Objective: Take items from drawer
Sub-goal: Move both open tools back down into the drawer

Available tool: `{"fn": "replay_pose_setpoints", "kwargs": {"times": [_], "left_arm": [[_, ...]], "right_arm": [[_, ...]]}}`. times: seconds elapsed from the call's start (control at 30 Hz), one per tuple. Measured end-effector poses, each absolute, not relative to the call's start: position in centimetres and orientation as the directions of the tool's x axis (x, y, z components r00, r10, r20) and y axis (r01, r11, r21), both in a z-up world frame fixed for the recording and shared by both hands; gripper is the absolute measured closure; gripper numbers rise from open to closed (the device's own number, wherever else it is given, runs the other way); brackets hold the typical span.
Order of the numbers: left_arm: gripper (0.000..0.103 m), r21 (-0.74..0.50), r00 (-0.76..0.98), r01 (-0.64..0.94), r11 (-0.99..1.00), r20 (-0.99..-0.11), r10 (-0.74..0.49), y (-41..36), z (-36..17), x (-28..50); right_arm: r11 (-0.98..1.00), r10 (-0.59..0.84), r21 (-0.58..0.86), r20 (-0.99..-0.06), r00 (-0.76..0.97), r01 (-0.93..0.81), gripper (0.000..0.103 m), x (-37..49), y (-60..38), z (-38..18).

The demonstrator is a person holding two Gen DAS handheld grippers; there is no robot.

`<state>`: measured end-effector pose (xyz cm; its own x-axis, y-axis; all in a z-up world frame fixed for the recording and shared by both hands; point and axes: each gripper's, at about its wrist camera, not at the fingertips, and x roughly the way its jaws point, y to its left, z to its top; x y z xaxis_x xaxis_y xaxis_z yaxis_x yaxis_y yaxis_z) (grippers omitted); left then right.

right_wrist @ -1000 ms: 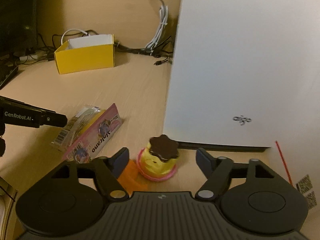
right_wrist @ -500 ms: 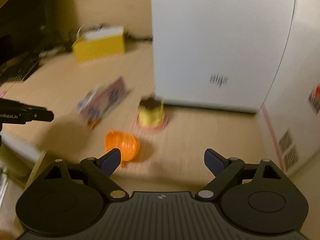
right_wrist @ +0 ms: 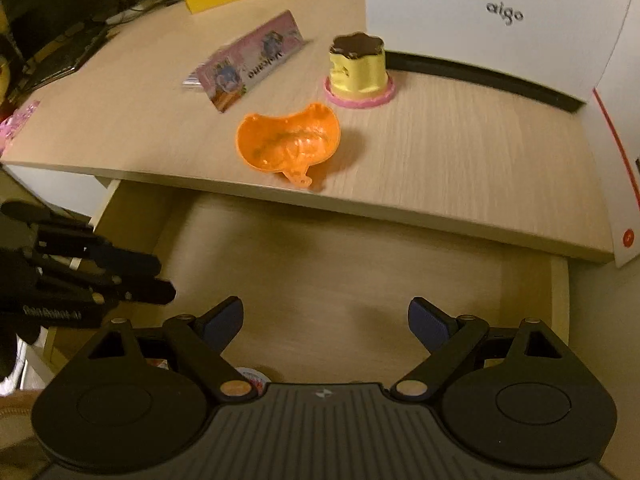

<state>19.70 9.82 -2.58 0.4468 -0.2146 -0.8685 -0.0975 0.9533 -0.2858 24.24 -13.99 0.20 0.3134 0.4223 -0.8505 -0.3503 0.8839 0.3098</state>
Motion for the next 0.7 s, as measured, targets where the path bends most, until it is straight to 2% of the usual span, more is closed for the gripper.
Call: {"fn": "replay_pose_setpoints", "kwargs": {"times": [0.1,0.17,0.33,0.5,0.7], "left_arm": [[0.071,-0.302,0.460,-0.126,0.945,-0.862,-0.214,10.0,-2.5,19.5],[0.071,-0.309,0.466,-0.146,0.940,-0.860,-0.210,10.4,-2.5,19.5],[0.071,-0.303,0.460,-0.175,0.937,-0.867,-0.195,10.7,-2.6,19.4],[0.071,-0.286,0.446,-0.225,0.932,-0.880,-0.162,11.0,-2.8,19.3],[0.071,-0.274,0.409,-0.183,0.944,-0.895,-0.180,11.2,-3.3,19.6]], "right_arm": [[0.877,0.450,0.333,-0.819,0.355,-0.346,0.035,24.6,-14.1,1.6],[0.871,0.465,0.332,-0.794,0.390,-0.363,0.056,25.0,-13.7,2.9],[0.850,0.492,0.329,-0.774,0.398,-0.411,0.076,27.4,-11.5,3.8],[0.860,0.489,0.328,-0.752,0.443,-0.391,0.079,30.5,-9.7,3.6],[0.856,0.488,0.315,-0.753,0.442,-0.409,0.077,31.6,-9.2,4.3]]}}
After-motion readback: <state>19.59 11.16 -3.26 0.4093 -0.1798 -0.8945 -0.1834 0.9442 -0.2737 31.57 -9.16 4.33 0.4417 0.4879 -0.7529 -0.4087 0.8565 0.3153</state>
